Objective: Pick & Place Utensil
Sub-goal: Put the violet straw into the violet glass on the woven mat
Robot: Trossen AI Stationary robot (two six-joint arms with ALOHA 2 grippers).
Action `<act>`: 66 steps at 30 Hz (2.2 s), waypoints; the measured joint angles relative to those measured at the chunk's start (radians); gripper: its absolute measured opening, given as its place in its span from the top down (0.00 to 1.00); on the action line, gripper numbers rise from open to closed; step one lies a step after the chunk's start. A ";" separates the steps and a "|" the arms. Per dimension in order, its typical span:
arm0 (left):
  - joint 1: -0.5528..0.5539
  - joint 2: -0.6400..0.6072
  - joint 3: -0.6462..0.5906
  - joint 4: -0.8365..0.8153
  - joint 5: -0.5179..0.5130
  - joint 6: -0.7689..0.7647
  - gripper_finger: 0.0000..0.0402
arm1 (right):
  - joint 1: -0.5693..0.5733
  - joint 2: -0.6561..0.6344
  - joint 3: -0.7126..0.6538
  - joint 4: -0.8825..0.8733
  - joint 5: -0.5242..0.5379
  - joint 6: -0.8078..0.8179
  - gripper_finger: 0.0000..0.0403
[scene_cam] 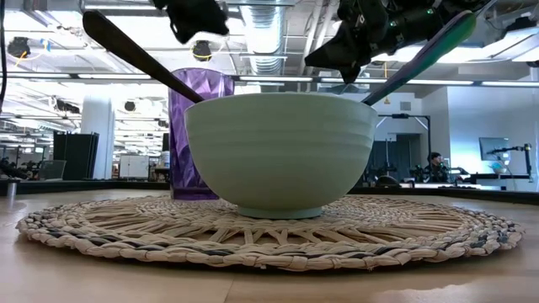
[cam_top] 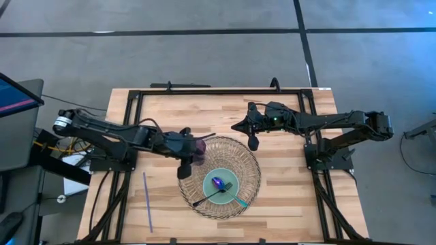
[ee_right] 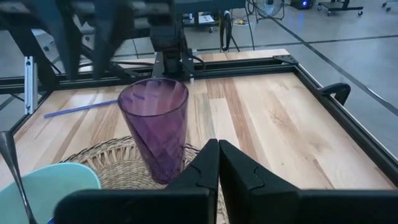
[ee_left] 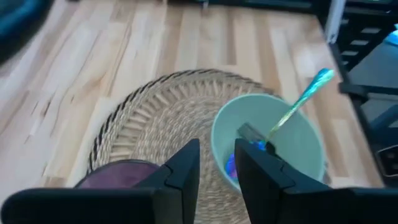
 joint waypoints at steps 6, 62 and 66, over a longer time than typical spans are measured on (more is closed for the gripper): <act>-0.037 -0.078 0.005 -0.019 -0.057 -0.051 0.75 | 0.000 0.000 0.000 -0.001 0.000 0.000 0.99; -0.307 0.049 -0.482 -0.492 0.282 -1.731 0.75 | -0.008 0.000 0.000 0.044 0.000 -0.010 0.99; -0.324 0.070 -0.479 -0.476 0.259 -1.681 0.77 | -0.008 0.000 0.000 0.044 0.000 -0.009 0.99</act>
